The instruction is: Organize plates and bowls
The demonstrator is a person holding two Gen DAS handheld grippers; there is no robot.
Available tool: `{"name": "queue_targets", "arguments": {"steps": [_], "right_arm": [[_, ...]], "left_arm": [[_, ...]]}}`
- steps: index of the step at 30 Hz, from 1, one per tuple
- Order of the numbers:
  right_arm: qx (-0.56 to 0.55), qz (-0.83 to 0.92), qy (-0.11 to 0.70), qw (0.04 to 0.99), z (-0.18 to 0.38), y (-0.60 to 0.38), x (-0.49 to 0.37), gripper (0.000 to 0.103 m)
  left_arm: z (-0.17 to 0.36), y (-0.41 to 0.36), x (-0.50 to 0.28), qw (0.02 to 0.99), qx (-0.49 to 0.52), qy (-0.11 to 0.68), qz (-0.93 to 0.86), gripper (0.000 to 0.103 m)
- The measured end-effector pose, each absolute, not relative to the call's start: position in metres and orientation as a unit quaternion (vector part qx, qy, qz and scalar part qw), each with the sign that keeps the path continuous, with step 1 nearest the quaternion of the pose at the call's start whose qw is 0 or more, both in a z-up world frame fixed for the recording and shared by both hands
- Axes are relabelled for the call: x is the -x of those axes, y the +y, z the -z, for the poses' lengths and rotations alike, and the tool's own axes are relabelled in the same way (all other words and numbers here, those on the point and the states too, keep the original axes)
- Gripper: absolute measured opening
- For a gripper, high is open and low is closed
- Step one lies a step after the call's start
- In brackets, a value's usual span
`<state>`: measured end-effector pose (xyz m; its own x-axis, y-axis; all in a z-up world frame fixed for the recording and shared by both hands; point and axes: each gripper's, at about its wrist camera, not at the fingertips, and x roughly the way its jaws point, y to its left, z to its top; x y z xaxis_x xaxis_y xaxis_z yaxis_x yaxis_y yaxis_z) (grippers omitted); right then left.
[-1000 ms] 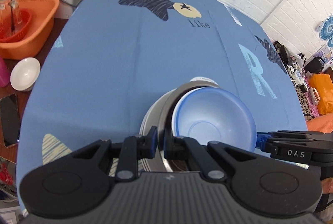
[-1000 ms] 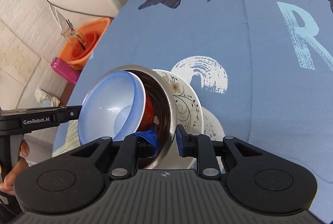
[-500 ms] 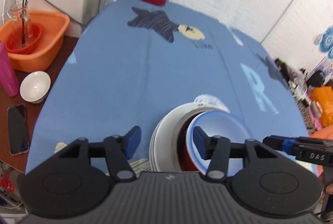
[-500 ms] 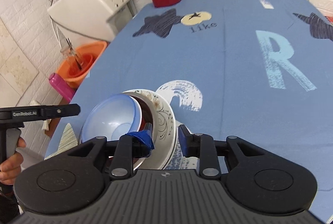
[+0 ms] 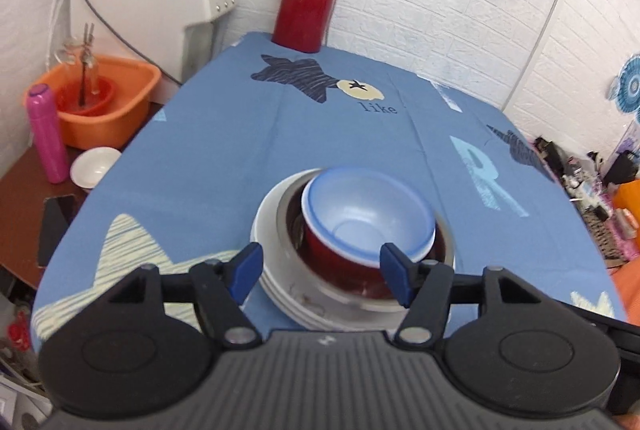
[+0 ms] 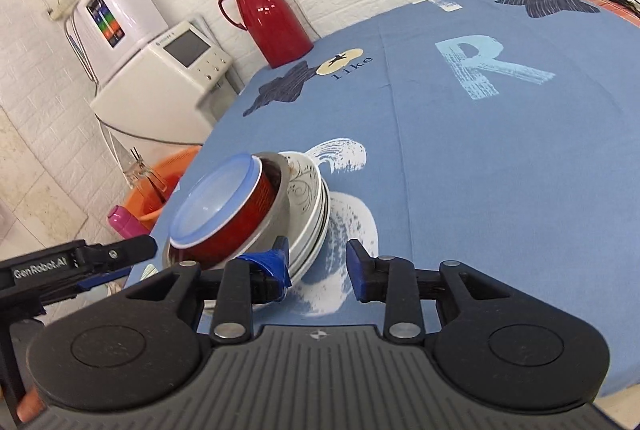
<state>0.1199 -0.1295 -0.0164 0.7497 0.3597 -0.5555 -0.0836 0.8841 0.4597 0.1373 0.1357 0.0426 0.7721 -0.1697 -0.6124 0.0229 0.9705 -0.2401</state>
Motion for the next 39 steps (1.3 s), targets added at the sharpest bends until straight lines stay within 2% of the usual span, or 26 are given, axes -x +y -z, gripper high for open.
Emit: {"name": "queue_targets", "arguments": {"steps": [9, 16, 22, 39], "right_arm": [[-0.237, -0.106, 0.302, 0.917, 0.037, -0.136, -0.086, 0.018], [-0.198, -0.059, 0.291, 0.934, 0.037, -0.134, -0.058, 0.019], [-0.173, -0.060, 0.293, 0.938, 0.047, -0.128, -0.032, 0.020], [-0.128, -0.049, 0.287, 0.948, 0.058, -0.114, -0.016, 0.022]], "left_arm": [[-0.007, 0.106, -0.084, 0.941, 0.066, 0.330, 0.038, 0.063], [0.007, 0.084, -0.041, 0.950, 0.003, 0.309, 0.042, 0.065], [0.017, 0.076, -0.013, 0.951, -0.004, 0.304, 0.061, 0.066], [0.036, 0.060, -0.002, 0.951, -0.025, 0.305, 0.048, 0.066]]}}
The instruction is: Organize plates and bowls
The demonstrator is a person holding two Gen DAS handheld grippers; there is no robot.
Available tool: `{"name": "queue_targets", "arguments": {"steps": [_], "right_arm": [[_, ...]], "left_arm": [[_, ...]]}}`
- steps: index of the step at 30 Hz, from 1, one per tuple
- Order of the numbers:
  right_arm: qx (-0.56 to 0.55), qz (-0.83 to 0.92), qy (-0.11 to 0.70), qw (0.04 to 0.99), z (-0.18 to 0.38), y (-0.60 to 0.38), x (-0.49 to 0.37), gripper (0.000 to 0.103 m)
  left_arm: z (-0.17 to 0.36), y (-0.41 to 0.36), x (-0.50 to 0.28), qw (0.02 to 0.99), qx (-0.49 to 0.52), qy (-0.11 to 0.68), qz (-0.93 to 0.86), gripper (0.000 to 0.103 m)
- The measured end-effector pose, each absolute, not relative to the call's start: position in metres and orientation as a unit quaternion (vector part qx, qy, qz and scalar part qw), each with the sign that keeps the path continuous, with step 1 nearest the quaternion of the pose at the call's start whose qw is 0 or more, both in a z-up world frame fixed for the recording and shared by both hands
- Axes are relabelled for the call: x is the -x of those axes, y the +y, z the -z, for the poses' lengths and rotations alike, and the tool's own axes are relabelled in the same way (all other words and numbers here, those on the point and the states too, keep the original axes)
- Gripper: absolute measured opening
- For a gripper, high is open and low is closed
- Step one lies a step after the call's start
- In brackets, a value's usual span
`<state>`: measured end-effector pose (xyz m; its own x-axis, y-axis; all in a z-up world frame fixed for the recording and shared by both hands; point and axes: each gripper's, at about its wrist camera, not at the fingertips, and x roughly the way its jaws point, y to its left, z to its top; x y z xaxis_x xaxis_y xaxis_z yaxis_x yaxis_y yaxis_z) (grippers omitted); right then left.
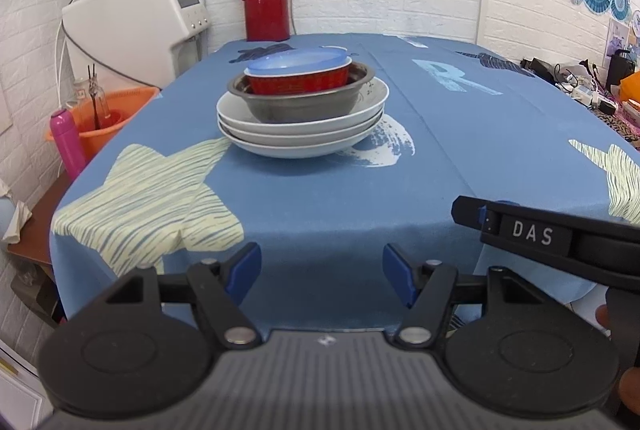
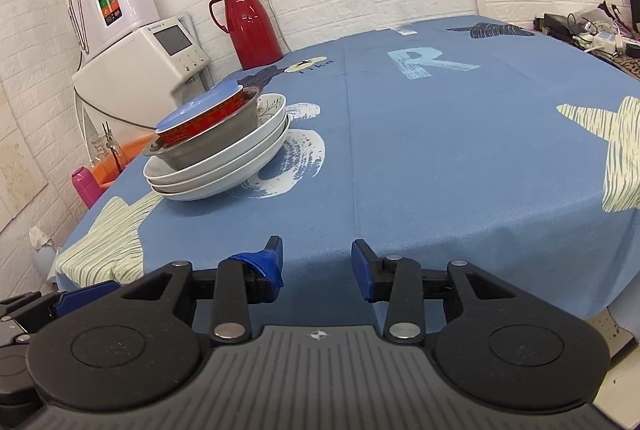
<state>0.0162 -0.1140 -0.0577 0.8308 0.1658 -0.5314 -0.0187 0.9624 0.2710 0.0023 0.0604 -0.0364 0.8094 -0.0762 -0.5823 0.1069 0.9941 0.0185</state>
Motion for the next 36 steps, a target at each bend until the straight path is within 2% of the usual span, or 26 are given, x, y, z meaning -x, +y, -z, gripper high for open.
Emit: {"name": "queue_targets", "arguments": {"steps": [14, 36], "right_arm": [[-0.087, -0.029, 0.264, 0.960, 0.053, -0.106, -0.009, 0.023], [-0.086, -0.035, 0.265, 0.960, 0.055, -0.099, -0.007, 0.025]], "left_arm": [[0.039, 0.061, -0.001, 0.952, -0.021, 0.302, 0.038, 0.067], [0.038, 0.063, 0.005, 0.959, -0.026, 0.280, 0.028, 0.068]]}}
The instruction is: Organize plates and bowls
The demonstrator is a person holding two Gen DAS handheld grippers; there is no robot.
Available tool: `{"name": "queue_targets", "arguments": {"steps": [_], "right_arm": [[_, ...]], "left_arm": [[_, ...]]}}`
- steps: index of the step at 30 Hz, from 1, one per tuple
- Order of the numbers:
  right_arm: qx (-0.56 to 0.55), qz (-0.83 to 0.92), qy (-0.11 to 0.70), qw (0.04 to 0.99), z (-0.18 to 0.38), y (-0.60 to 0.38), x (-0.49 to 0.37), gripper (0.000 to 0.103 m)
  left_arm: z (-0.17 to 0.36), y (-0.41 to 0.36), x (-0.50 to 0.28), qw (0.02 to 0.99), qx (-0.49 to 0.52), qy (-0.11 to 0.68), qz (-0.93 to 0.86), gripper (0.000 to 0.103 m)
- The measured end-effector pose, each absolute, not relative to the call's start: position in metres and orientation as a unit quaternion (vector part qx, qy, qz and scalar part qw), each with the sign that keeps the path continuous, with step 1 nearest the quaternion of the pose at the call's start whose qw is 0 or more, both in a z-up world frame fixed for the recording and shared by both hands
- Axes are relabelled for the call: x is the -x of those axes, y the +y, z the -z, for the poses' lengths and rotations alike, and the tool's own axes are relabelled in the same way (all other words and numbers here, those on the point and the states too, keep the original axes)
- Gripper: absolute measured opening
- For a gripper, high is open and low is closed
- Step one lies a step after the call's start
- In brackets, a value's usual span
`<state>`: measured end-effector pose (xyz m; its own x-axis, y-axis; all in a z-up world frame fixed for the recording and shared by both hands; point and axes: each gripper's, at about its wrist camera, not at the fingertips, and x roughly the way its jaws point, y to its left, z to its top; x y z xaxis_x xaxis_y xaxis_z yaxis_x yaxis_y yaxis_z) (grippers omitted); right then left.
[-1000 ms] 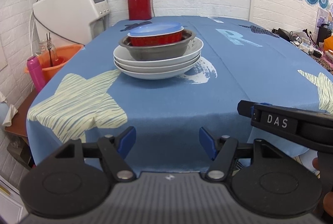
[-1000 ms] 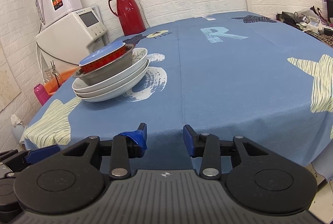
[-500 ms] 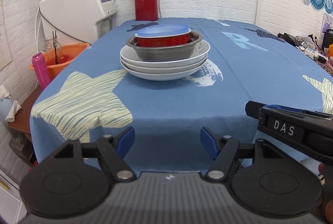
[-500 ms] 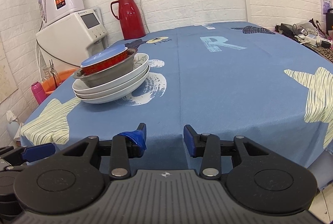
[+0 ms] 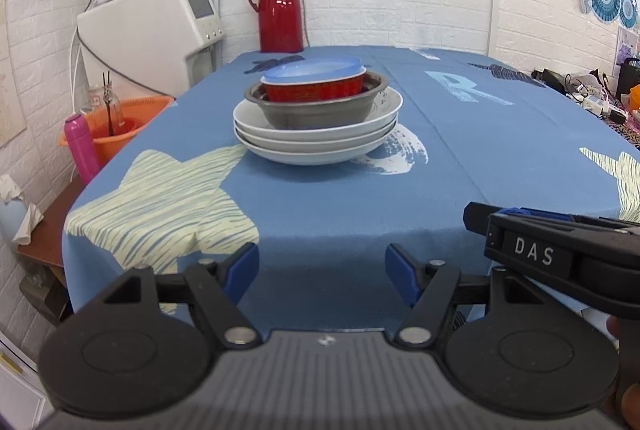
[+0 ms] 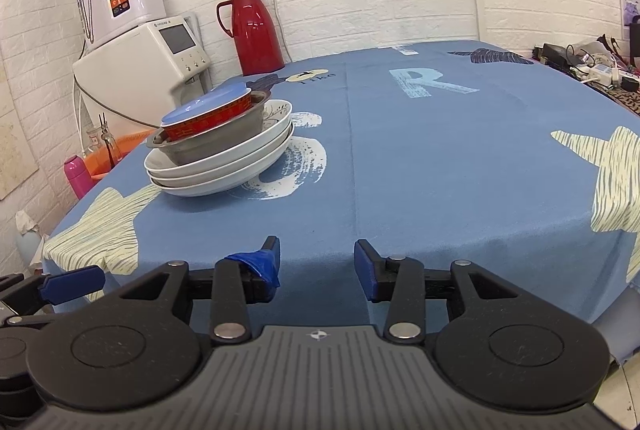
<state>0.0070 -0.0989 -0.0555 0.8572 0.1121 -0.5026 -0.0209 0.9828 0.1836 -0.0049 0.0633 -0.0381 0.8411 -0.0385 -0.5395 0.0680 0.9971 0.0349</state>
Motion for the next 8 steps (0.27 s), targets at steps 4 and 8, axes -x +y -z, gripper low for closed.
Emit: {"name": "queue_targets", "arguments": {"steps": [4, 8], "right_arm": [[-0.087, -0.032, 0.261, 0.961, 0.0557, -0.1002, -0.0064, 0.026], [-0.090, -0.030, 0.261, 0.961, 0.0560, -0.1017, -0.0066, 0.026]], "left_arm": [[0.0368, 0.0655, 0.0039, 0.958, -0.016, 0.285, 0.032, 0.068], [0.0370, 0.0678, 0.0031, 0.957, -0.010, 0.288, 0.026, 0.068]]}}
